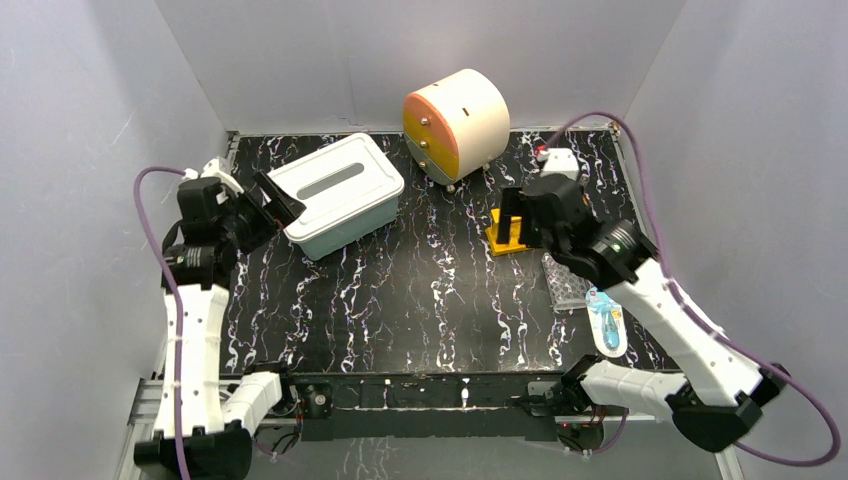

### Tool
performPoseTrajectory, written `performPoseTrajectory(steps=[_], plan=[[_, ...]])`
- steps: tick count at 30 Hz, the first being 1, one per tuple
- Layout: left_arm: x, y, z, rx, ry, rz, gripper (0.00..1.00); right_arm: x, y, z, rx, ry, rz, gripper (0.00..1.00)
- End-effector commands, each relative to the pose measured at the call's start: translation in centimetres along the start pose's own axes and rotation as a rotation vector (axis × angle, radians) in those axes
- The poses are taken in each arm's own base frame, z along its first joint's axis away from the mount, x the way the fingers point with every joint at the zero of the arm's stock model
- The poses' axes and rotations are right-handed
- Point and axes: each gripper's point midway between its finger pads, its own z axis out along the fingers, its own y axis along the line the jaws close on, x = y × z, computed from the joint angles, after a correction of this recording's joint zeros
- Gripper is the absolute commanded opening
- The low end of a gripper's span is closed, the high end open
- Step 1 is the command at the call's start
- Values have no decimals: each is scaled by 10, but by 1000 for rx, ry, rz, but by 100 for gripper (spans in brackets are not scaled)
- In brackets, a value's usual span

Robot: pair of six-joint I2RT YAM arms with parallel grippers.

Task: Organize the chemistry lab equipment

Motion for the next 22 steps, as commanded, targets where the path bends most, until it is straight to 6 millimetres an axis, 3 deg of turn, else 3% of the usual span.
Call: performPoseTrajectory(steps=[1,5,13,17,22], plan=[[-19,-14,-55,6,-142,28,98,-22,-42,-44,69,-178,77,99],[-23,-8,-89,-80,-155,61,98,-34,-59,-64,101,-250,79,99],[-24,-8,-142,-122,-222,132,98,-45,-77,-83,122,-352,61,98],[-22,-10,-155,-119,-228,128,98,-51,-76,-88,113,-365,58,99],[-24,-9,-156,-129,-232,129,98,-51,-71,-86,85,-361,44,99]])
